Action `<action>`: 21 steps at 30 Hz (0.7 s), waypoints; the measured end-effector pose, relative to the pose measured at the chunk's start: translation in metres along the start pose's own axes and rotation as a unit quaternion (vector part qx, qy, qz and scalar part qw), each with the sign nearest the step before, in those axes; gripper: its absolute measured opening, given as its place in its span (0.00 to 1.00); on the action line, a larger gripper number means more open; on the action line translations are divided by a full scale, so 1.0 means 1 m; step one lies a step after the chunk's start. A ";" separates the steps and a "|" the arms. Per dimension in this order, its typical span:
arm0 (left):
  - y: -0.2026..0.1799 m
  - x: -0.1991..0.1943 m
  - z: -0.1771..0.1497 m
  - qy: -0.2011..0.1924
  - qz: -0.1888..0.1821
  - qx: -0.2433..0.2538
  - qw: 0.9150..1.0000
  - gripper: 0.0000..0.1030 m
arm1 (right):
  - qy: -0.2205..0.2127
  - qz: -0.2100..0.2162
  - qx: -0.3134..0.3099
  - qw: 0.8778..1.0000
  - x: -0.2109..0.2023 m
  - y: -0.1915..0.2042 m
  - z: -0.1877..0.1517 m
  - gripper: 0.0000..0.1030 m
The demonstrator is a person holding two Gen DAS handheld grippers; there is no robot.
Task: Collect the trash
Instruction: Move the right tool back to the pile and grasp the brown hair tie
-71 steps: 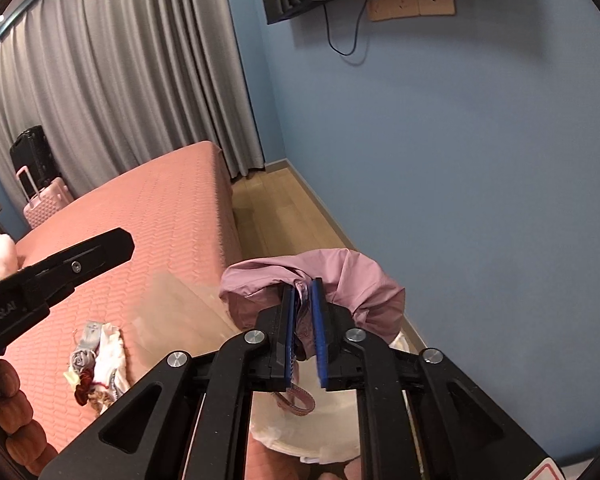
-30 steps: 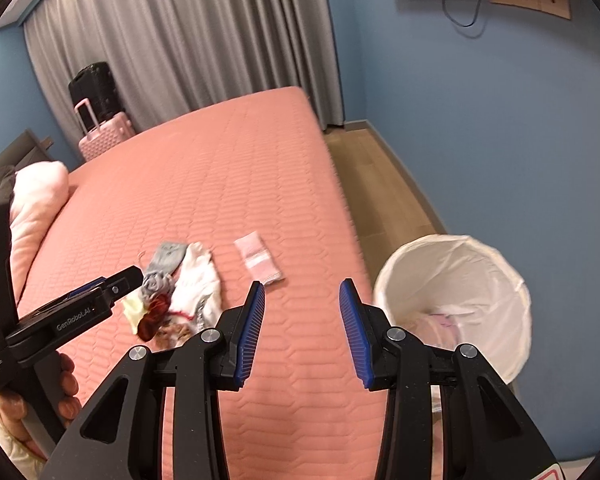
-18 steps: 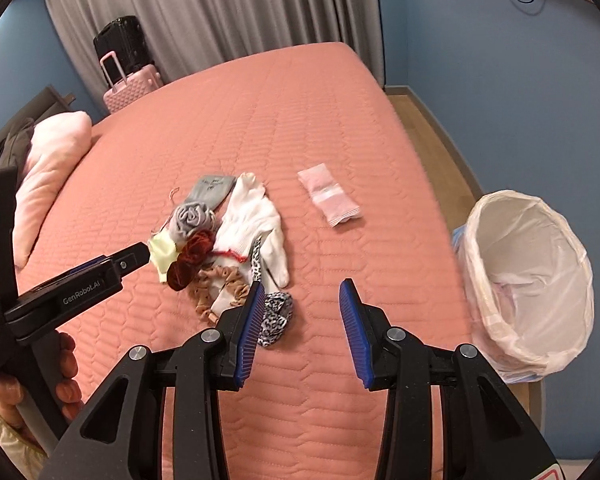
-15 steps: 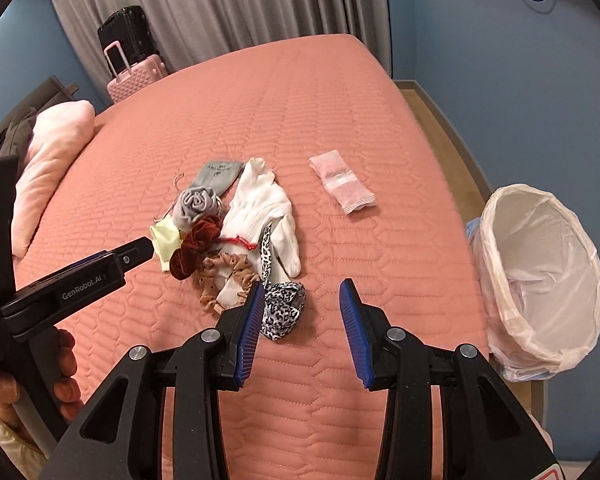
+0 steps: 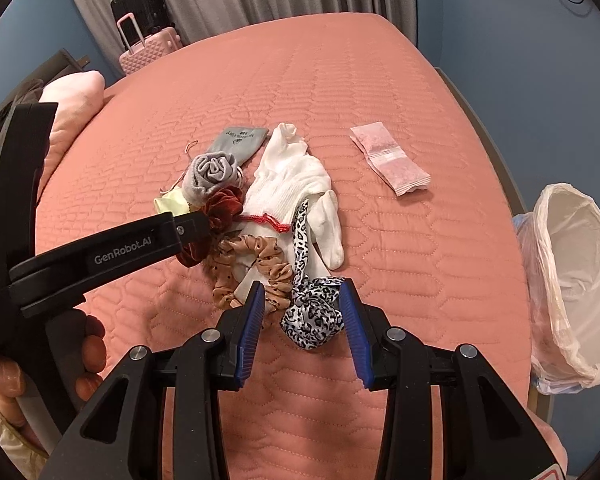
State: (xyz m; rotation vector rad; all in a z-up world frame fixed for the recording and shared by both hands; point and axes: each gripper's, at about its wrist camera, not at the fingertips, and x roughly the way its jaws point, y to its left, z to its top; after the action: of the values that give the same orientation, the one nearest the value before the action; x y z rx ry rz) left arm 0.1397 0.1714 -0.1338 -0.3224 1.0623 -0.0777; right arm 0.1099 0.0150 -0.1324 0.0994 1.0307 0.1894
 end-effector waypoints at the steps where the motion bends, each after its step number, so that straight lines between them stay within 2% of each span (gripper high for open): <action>1: 0.000 0.003 0.002 0.003 -0.003 -0.001 1.000 0.70 | 0.001 0.001 -0.004 1.000 0.003 0.002 0.002 0.36; 4: -0.002 0.011 0.006 0.015 -0.009 -0.002 1.000 0.68 | 0.006 0.008 -0.011 1.000 0.014 0.006 0.007 0.34; 9: 0.003 0.020 0.011 0.041 -0.036 -0.020 0.998 0.49 | 0.024 0.022 -0.023 0.999 0.033 0.014 0.010 0.27; 12: 0.004 0.020 0.012 0.045 -0.047 -0.022 0.998 0.38 | 0.035 0.026 -0.032 0.999 0.046 0.020 0.012 0.26; 16: 0.005 0.014 0.015 0.042 -0.055 -0.018 0.997 0.27 | 0.054 0.027 -0.033 0.998 0.064 0.022 0.013 0.19; 18: 0.007 0.011 0.019 0.042 -0.057 -0.016 0.997 0.18 | 0.059 0.022 -0.034 0.997 0.071 0.022 0.013 0.16; 21: 0.008 0.005 0.021 0.038 -0.059 -0.014 0.997 0.15 | 0.062 0.021 -0.032 0.997 0.075 0.020 0.013 0.10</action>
State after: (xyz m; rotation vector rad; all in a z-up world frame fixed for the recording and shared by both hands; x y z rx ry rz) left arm 0.1592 0.1824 -0.1308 -0.4104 1.1193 -0.1807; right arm 0.1566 0.0504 -0.1853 0.0525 1.1468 0.2693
